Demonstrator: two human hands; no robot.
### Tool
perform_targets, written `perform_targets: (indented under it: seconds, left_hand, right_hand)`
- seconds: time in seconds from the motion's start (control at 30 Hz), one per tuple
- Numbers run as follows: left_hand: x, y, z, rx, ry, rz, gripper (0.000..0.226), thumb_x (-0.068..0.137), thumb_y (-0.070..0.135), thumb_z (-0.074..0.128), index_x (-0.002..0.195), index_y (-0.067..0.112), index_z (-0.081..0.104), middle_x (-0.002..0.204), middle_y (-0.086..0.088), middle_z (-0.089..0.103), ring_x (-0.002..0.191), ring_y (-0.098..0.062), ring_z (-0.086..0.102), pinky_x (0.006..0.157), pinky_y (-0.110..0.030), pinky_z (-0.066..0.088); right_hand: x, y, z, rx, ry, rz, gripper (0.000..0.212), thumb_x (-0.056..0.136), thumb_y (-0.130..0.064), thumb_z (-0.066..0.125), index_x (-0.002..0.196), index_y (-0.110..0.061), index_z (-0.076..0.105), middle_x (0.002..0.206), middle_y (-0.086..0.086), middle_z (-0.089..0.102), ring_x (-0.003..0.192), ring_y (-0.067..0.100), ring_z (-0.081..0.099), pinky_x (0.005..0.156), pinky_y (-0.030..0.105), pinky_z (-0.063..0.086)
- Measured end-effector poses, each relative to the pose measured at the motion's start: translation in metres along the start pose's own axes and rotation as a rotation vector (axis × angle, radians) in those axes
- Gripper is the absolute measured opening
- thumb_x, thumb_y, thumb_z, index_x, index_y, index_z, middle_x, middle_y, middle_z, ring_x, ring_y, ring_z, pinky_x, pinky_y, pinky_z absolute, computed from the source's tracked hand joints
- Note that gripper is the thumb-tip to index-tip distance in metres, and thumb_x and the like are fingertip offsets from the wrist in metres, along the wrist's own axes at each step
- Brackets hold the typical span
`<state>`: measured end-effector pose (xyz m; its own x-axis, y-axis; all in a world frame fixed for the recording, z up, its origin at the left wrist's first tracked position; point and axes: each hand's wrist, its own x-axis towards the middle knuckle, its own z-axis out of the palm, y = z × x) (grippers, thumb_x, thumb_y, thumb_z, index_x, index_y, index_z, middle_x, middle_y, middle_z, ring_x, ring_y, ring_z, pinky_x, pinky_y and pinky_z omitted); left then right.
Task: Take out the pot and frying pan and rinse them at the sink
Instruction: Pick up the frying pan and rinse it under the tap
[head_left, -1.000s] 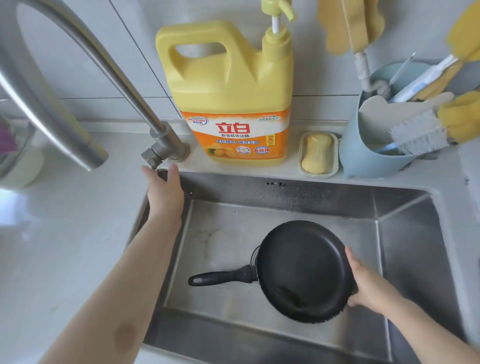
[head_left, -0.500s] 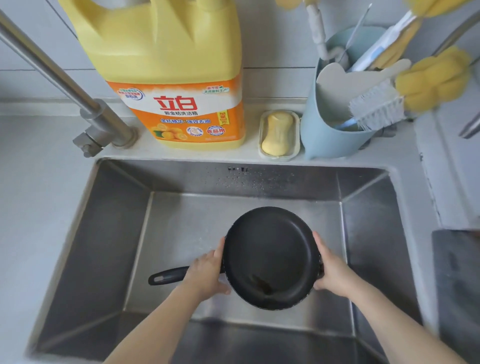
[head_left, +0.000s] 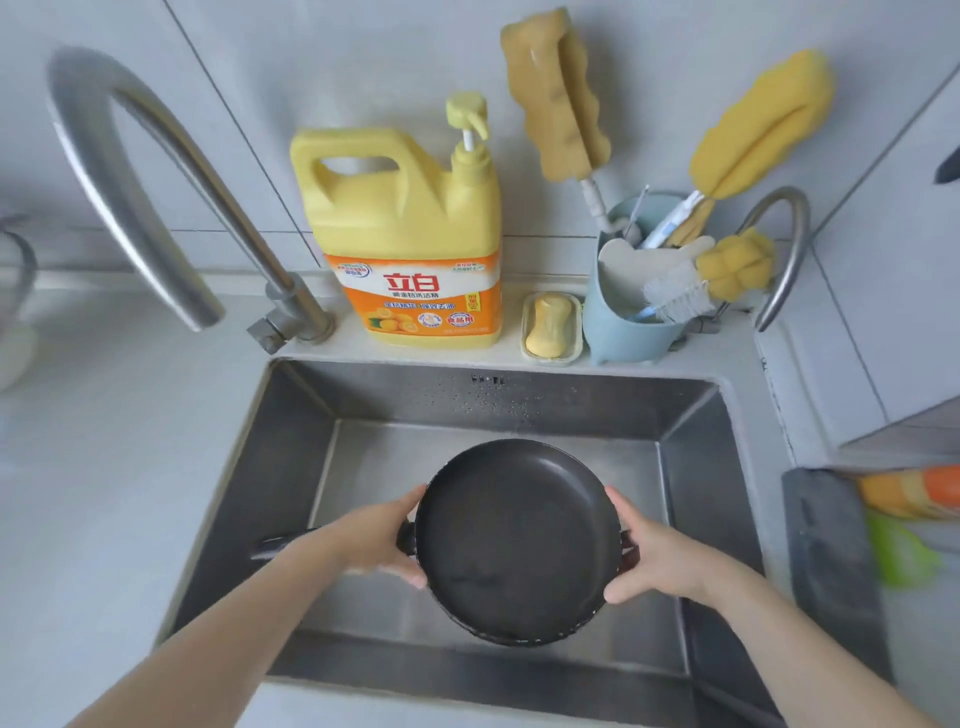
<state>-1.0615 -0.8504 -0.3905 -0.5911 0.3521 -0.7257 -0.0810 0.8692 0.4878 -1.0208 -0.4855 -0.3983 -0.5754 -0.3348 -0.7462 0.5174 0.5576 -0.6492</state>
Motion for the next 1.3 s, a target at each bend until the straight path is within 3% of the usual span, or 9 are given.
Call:
perform_targets:
  seconds: [0.2, 0.33, 0.43, 0.53, 0.73, 0.97, 1.03, 1.13, 1.3]
  left_hand:
    - [-0.060, 0.029, -0.033, 0.027, 0.040, 0.062, 0.107, 0.062, 0.040, 0.085, 0.143, 0.058, 0.017, 0.084, 0.003, 0.066, 0.077, -0.011, 0.063, 0.078, -0.026, 0.050]
    - [-0.109, 0.055, -0.046, 0.038, 0.162, 0.099, 0.107, 0.059, 0.045, 0.084, 0.143, 0.058, 0.018, 0.097, 0.012, 0.067, 0.086, -0.007, 0.064, 0.086, -0.027, 0.052]
    - [-0.150, 0.081, -0.049, 0.075, 0.346, 0.113, 0.108, 0.056, 0.051, 0.081, 0.142, 0.059, 0.017, 0.090, 0.018, 0.066, 0.083, -0.005, 0.064, 0.080, -0.025, 0.052]
    - [-0.189, 0.114, -0.045, 0.153, 0.592, 0.167, 0.112, 0.060, 0.053, 0.080, 0.141, 0.065, 0.004, 0.079, 0.022, 0.061, 0.081, -0.007, 0.061, 0.075, -0.024, 0.050]
    - [-0.233, 0.163, -0.038, 0.217, 1.017, 0.187, 0.133, 0.056, 0.064, 0.077, 0.140, 0.059, -0.026, 0.106, 0.009, 0.062, 0.097, -0.020, 0.059, 0.082, -0.034, 0.049]
    - [-0.268, 0.199, -0.062, 0.304, 1.419, 0.295, 0.139, 0.063, 0.053, 0.084, 0.139, 0.055, -0.031, 0.118, -0.002, 0.062, 0.104, -0.028, 0.061, 0.077, -0.040, 0.051]
    - [-0.279, 0.208, -0.073, 0.369, 1.555, 0.341, 0.141, 0.060, 0.052, 0.087, 0.146, 0.049, -0.025, 0.114, -0.008, 0.064, 0.100, -0.032, 0.063, 0.075, -0.042, 0.054]
    - [-0.295, 0.222, -0.087, 0.550, 1.794, 0.408, 0.128, 0.058, 0.054, 0.085, 0.153, 0.019, 0.007, 0.096, -0.014, 0.066, 0.081, -0.034, 0.065, 0.063, -0.043, 0.056]
    - [-0.321, 0.244, -0.104, 0.759, 2.058, 0.454, 0.102, 0.069, 0.057, 0.076, 0.141, 0.003, 0.027, 0.095, -0.019, 0.067, 0.080, -0.033, 0.068, 0.068, -0.041, 0.058]
  right_hand:
    - [-0.064, -0.047, 0.004, -0.020, 0.033, -0.153, 0.119, 0.070, 0.000, 0.080, 0.140, -0.060, 0.005, 0.094, -0.008, 0.076, 0.086, 0.013, 0.071, 0.085, 0.019, 0.051]
    - [-0.100, -0.072, -0.004, -0.095, 0.111, -0.194, 0.132, 0.066, -0.010, 0.084, 0.153, -0.042, -0.009, 0.097, -0.012, 0.074, 0.084, 0.005, 0.070, 0.083, 0.019, 0.049]
    - [-0.132, -0.094, -0.013, -0.147, 0.183, -0.328, 0.135, 0.060, -0.015, 0.086, 0.151, -0.052, -0.006, 0.101, -0.011, 0.072, 0.087, 0.010, 0.069, 0.089, 0.033, 0.055]
    - [-0.165, -0.113, -0.026, -0.186, 0.252, -0.494, 0.135, 0.059, -0.008, 0.085, 0.147, -0.058, -0.005, 0.095, -0.016, 0.070, 0.081, 0.003, 0.066, 0.077, 0.023, 0.053]
    - [-0.222, -0.150, -0.051, -0.380, 0.494, -0.737, 0.138, 0.061, -0.014, 0.088, 0.141, -0.067, -0.011, 0.109, -0.020, 0.062, 0.097, -0.003, 0.064, 0.086, 0.020, 0.050]
    - [-0.265, -0.188, -0.071, -0.582, 0.791, -1.046, 0.139, 0.070, -0.020, 0.089, 0.128, -0.074, -0.025, 0.124, -0.018, 0.049, 0.108, -0.003, 0.053, 0.092, 0.022, 0.041]
    - [-0.274, -0.198, -0.076, -0.635, 0.900, -1.176, 0.140, 0.068, -0.020, 0.090, 0.136, -0.066, -0.024, 0.131, -0.007, 0.049, 0.117, 0.011, 0.052, 0.097, 0.027, 0.041]
    - [-0.283, -0.215, -0.084, -0.753, 1.111, -1.392, 0.146, 0.059, -0.015, 0.093, 0.152, -0.042, -0.016, 0.136, 0.022, 0.054, 0.120, 0.035, 0.057, 0.103, 0.038, 0.042]
    - [-0.307, -0.239, -0.093, -0.802, 1.299, -1.659, 0.129, 0.063, -0.017, 0.082, 0.156, -0.025, -0.008, 0.125, 0.037, 0.055, 0.116, 0.035, 0.047, 0.104, 0.033, 0.033]
